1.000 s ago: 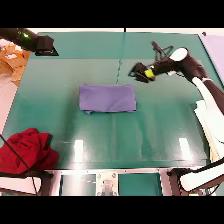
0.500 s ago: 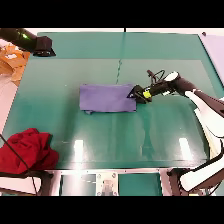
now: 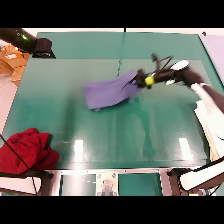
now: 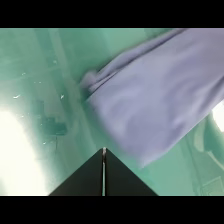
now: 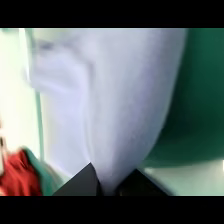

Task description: Fold the shirts.

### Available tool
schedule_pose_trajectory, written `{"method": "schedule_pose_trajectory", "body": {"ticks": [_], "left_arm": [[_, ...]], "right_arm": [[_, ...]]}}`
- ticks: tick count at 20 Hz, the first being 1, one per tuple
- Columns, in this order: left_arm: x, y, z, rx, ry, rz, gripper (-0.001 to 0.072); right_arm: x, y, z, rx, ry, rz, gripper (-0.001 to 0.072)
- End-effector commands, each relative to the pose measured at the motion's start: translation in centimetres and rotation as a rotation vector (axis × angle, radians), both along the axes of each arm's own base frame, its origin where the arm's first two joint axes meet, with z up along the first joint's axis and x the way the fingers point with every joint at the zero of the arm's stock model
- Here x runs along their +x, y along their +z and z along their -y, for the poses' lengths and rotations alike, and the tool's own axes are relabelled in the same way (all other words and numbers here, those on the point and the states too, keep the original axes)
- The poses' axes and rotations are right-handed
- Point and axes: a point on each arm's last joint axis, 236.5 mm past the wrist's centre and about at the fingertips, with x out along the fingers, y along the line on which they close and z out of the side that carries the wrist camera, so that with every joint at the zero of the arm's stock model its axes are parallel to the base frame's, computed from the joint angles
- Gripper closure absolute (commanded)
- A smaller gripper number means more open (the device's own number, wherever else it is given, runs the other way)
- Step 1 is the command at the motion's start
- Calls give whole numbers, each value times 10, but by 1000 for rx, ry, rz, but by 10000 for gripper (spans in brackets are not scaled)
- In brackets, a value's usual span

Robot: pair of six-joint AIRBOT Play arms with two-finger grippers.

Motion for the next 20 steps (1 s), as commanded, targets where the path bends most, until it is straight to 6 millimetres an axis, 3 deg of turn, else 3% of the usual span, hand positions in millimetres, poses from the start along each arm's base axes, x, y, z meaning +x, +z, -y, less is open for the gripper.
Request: {"method": "schedule_pose_trajectory", "body": {"ticks": [1, 3, 7, 8, 10, 12, 14, 16, 18, 20], "left_arm": [[-1, -1, 0, 2, -2, -4, 684], [-1, 0, 0, 1, -2, -3, 684], [-1, -1, 0, 2, -3, -6, 683], [-1, -1, 0, 2, -3, -6, 683], [-1, -1, 0, 2, -3, -6, 683], [-1, -1, 0, 2, -3, -6, 683], [-1, -1, 0, 1, -3, -6, 683], [-1, -1, 0, 1, -3, -5, 684], [-1, -1, 0, 1, -4, -5, 683], [-2, -1, 0, 0, -5, -7, 683]], "right_arm": [[16, 109, 74, 42, -148, 160, 693], [9, 147, 138, 18, -265, 201, 693], [-30, 181, 288, -112, -576, 251, 693], [-46, 187, 326, -128, -673, 246, 693], [-82, 190, 385, -152, -813, 220, 693], [-130, 179, 430, -225, -934, 127, 693], [-186, 164, 463, -350, -1047, -4, 693], [-238, 153, 481, -470, -1132, -128, 693], [-276, 139, 486, -513, -1202, -237, 694], [-299, 114, 476, -486, -1229, -334, 693]]}}
